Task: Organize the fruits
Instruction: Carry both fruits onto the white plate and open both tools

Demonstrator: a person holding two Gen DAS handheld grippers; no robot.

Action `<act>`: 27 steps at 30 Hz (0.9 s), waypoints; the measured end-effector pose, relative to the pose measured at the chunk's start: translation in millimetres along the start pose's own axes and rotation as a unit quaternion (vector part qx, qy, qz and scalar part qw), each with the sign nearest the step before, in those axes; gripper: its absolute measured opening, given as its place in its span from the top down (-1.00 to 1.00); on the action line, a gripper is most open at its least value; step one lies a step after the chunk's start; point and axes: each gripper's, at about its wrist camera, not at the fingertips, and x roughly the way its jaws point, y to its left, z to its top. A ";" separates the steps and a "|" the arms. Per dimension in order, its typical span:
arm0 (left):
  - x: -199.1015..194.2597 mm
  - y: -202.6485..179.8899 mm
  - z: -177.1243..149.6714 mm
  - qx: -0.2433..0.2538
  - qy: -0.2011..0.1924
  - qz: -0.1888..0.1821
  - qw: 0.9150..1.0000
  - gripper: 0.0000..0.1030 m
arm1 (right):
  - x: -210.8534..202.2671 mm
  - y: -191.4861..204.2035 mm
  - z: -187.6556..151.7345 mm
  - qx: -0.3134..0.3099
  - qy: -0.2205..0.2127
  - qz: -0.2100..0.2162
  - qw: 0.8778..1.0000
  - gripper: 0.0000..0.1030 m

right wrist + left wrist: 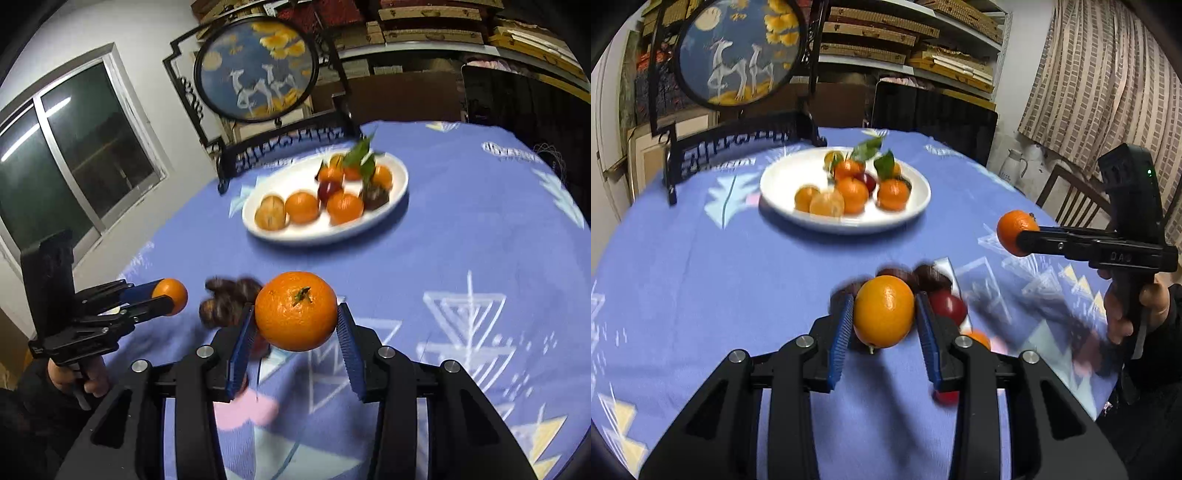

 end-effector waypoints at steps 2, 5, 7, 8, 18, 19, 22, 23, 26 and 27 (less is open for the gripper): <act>6.4 3.1 23.4 0.008 -0.010 0.001 1.000 0.35 | 3.9 -3.1 21.3 -0.001 -0.004 0.002 1.000 0.13; 24.0 12.9 57.5 0.010 -0.021 0.011 1.000 0.34 | 20.2 -10.5 52.4 0.005 -0.006 0.006 1.000 0.13; 40.3 21.4 80.0 0.008 -0.026 0.020 0.999 0.34 | 36.5 -18.5 72.3 0.015 -0.005 0.009 1.000 0.13; 49.4 25.5 89.7 0.006 -0.026 0.023 0.999 0.34 | 50.6 -25.1 86.2 0.025 -0.003 0.008 1.000 0.13; 129.4 67.0 133.0 -0.031 -0.008 0.074 0.997 -0.40 | 125.7 -50.6 141.2 0.059 -0.016 -0.037 0.997 -0.26; 126.9 70.2 131.1 -0.037 -0.009 0.069 0.997 -0.40 | 124.1 -50.3 141.1 0.059 -0.021 -0.037 0.997 -0.26; 110.8 69.3 120.7 -0.037 -0.009 0.066 0.997 -0.40 | 112.6 -42.6 130.6 0.044 -0.021 -0.030 0.998 -0.26; 105.2 67.4 116.5 -0.034 -0.005 0.062 0.998 -0.40 | 104.7 -38.4 123.4 0.037 -0.020 -0.029 0.999 -0.26; 78.3 52.3 95.0 -0.011 -0.002 0.050 0.999 -0.41 | 79.0 -25.0 98.1 0.019 -0.016 -0.019 1.000 -0.26; 67.9 46.1 85.6 -0.003 0.000 0.047 0.999 -0.41 | 71.8 -20.1 89.3 0.012 -0.012 -0.015 1.000 -0.26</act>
